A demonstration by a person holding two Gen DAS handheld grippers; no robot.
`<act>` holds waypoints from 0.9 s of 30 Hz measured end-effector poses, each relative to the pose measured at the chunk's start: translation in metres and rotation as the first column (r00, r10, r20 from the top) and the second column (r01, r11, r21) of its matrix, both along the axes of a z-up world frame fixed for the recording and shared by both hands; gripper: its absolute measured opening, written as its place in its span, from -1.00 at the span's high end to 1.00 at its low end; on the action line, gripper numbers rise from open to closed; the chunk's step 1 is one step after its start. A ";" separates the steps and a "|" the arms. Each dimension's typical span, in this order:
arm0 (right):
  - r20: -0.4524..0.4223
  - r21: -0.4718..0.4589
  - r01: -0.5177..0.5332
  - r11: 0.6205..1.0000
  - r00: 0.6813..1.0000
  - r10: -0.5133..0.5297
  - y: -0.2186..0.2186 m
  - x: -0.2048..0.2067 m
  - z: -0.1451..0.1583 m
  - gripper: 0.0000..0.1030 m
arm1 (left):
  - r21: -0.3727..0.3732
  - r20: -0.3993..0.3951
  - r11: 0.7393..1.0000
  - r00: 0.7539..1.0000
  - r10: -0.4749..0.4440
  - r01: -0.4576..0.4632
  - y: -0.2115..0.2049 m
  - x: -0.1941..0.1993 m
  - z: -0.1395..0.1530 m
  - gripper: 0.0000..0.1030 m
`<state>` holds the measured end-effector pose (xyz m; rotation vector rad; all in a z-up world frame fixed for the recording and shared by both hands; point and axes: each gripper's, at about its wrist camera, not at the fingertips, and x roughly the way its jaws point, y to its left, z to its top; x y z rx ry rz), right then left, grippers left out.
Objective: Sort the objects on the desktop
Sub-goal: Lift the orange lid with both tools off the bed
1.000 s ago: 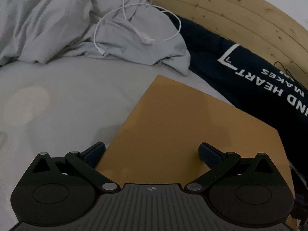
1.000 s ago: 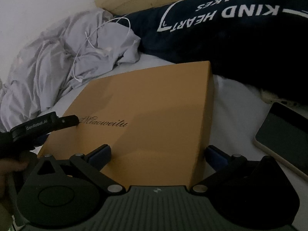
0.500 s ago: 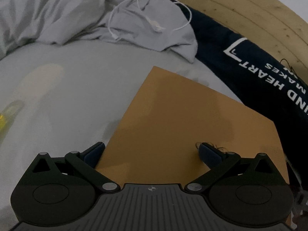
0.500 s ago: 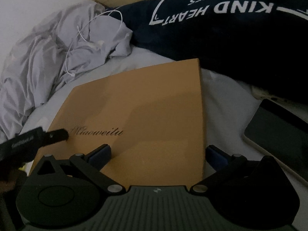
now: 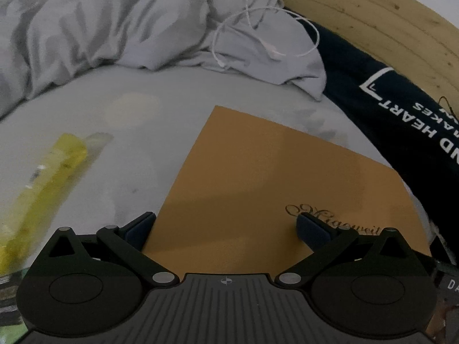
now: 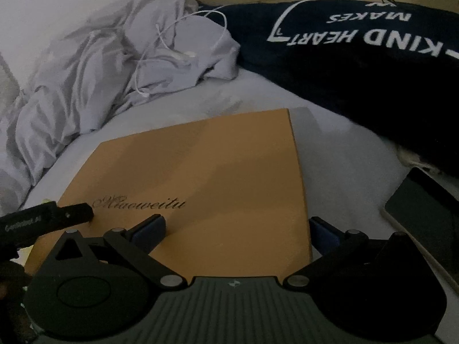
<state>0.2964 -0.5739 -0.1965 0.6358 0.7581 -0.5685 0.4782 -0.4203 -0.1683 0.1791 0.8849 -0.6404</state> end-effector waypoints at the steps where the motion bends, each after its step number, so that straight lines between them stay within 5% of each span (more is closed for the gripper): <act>1: 0.007 -0.002 -0.005 1.000 1.000 0.005 0.002 0.000 0.002 -1.00 | 0.007 0.004 1.000 1.000 0.011 -0.012 0.004 -0.002 0.004 -1.00; 27: 0.198 -0.052 -0.250 0.967 0.946 0.256 0.045 -0.017 0.094 -1.00 | -0.037 0.160 0.978 0.965 0.207 -0.203 0.115 -0.091 0.129 -1.00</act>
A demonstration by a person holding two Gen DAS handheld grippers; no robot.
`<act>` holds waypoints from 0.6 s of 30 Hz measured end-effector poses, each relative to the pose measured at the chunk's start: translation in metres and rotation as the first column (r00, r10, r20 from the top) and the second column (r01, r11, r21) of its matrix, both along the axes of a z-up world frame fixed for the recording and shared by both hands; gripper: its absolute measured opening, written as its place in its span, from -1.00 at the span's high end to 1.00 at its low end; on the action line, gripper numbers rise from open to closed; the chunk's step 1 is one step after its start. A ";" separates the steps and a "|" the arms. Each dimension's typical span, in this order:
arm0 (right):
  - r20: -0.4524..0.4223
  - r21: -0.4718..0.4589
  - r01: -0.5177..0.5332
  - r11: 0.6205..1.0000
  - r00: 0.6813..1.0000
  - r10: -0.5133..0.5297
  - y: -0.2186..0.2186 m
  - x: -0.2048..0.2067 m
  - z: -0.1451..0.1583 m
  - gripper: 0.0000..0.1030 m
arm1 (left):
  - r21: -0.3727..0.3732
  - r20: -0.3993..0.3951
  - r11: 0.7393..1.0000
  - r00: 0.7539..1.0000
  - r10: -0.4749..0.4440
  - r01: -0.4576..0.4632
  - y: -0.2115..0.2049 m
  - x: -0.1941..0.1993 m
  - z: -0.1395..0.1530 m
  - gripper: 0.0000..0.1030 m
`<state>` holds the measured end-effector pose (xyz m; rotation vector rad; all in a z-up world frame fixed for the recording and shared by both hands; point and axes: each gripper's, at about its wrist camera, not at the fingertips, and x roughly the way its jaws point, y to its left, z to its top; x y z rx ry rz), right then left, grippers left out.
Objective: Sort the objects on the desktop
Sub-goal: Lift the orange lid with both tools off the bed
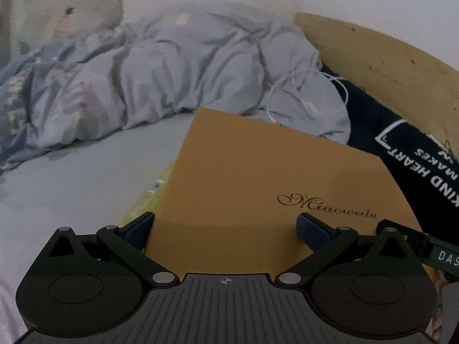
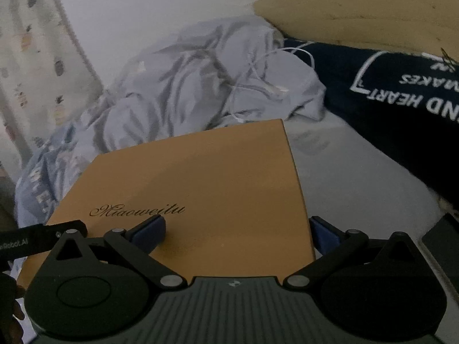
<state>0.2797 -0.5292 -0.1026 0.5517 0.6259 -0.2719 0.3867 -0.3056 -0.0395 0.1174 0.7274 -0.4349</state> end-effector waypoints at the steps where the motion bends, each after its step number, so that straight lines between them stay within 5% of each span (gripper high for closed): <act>1: 0.003 -0.010 -0.011 1.000 1.000 0.011 0.003 -0.002 0.005 -1.00 | -0.005 0.001 1.000 1.000 0.009 -0.009 0.004 -0.005 0.004 -1.00; 18: 0.111 -0.146 -0.095 0.985 0.988 0.112 0.041 -0.059 0.148 -1.00 | -0.147 0.117 0.987 0.989 0.086 -0.068 0.064 -0.108 0.141 -1.00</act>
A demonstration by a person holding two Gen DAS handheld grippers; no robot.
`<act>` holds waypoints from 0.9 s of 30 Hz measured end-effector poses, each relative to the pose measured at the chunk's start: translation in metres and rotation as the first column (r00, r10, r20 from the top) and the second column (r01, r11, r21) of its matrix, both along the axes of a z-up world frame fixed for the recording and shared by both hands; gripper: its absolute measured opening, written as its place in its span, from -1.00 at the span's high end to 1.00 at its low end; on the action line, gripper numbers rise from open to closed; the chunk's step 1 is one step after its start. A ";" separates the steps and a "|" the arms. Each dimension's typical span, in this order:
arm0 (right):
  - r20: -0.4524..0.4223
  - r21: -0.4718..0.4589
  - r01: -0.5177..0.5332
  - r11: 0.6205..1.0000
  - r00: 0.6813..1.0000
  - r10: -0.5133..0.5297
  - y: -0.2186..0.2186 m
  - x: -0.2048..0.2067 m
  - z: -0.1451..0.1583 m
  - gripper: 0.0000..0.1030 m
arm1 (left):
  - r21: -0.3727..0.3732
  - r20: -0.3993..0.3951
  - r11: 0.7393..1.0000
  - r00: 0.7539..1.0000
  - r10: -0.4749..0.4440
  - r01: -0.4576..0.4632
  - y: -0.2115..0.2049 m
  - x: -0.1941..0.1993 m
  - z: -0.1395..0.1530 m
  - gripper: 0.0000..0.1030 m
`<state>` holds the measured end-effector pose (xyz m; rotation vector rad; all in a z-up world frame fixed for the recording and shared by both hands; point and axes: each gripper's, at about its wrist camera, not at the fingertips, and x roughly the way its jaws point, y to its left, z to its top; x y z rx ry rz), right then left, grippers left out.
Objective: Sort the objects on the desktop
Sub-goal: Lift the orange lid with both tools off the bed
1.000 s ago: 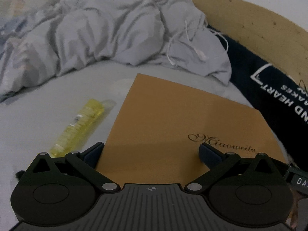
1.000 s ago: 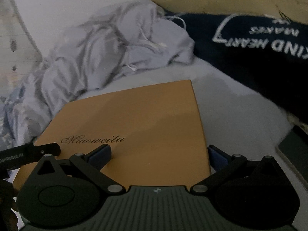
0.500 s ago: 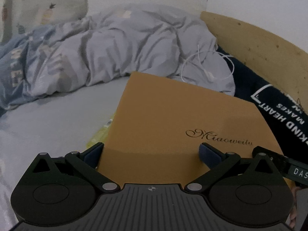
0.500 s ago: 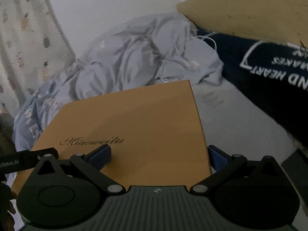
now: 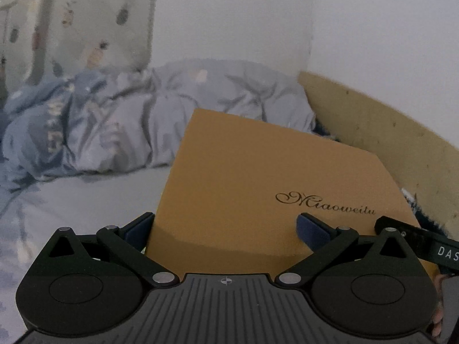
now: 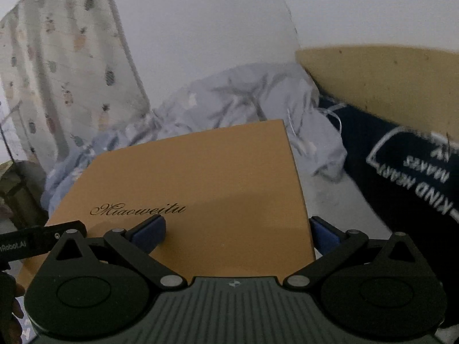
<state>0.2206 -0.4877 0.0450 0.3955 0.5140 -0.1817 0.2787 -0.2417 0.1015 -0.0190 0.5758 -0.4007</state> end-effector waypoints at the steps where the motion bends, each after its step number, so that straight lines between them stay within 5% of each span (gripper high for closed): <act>1: 0.008 -0.005 -0.007 1.000 1.000 0.007 0.004 -0.004 0.009 -1.00 | -0.005 0.009 1.000 1.000 0.007 -0.007 0.005 -0.007 0.009 -1.00; 11: 0.048 -0.033 -0.097 0.995 0.994 0.099 0.052 -0.040 0.056 -1.00 | -0.044 0.054 0.994 0.994 0.100 -0.097 0.073 -0.081 0.061 -1.00; 27: 0.016 -0.072 -0.260 0.963 0.965 0.262 0.144 -0.068 0.058 -1.00 | -0.096 0.013 0.965 0.969 0.248 -0.246 0.192 -0.165 0.050 -1.00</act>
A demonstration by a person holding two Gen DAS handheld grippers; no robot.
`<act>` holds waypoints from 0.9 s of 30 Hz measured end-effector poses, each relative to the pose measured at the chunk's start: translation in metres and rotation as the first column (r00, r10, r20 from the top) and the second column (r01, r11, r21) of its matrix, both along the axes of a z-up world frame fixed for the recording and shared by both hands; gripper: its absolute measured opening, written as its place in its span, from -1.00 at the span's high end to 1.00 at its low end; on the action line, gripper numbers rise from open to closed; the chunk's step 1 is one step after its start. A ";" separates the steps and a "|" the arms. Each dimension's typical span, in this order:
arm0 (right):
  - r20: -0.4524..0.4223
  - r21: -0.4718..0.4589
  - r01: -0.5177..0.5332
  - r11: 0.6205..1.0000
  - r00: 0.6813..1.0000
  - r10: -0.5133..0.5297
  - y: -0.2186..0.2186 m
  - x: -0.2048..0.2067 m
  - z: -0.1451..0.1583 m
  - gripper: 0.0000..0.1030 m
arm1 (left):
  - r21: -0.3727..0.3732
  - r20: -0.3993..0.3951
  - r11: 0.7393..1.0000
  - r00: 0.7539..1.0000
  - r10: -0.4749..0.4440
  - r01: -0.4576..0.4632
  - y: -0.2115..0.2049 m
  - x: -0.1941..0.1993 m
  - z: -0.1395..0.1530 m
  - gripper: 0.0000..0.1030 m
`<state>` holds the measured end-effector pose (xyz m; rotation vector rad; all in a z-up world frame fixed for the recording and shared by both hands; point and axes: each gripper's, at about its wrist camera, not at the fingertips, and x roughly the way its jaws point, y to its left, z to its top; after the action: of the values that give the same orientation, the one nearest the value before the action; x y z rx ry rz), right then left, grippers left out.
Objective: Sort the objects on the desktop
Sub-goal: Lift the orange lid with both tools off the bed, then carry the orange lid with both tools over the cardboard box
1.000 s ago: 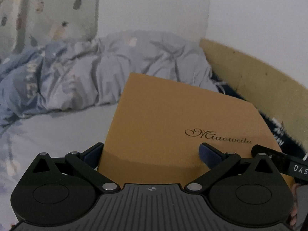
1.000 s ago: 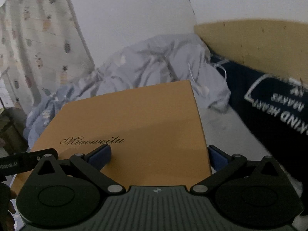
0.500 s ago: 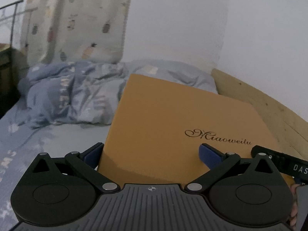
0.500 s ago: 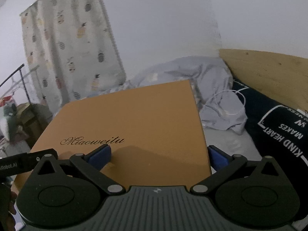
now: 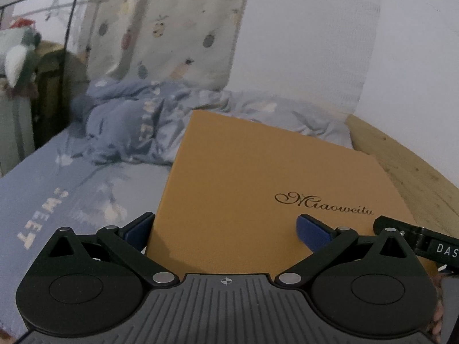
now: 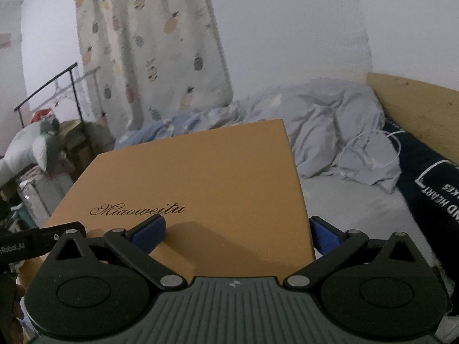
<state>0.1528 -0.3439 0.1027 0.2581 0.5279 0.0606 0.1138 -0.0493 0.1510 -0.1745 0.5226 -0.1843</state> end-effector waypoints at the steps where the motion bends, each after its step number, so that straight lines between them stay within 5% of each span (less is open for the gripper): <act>1: -0.004 -0.002 -0.006 1.000 1.000 0.006 0.004 -0.001 -0.001 -1.00 | -0.004 -0.003 1.000 1.000 0.006 -0.006 0.005 -0.003 -0.003 -1.00; 27: -0.145 -0.078 -0.067 0.995 0.988 0.055 0.043 -0.021 -0.063 -1.00 | -0.064 -0.160 0.997 0.986 0.035 -0.046 0.042 -0.007 -0.110 -1.00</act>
<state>0.1314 -0.3005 0.0400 0.1657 0.6794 0.0797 0.1066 -0.0071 0.0409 -0.2666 0.6718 -0.1491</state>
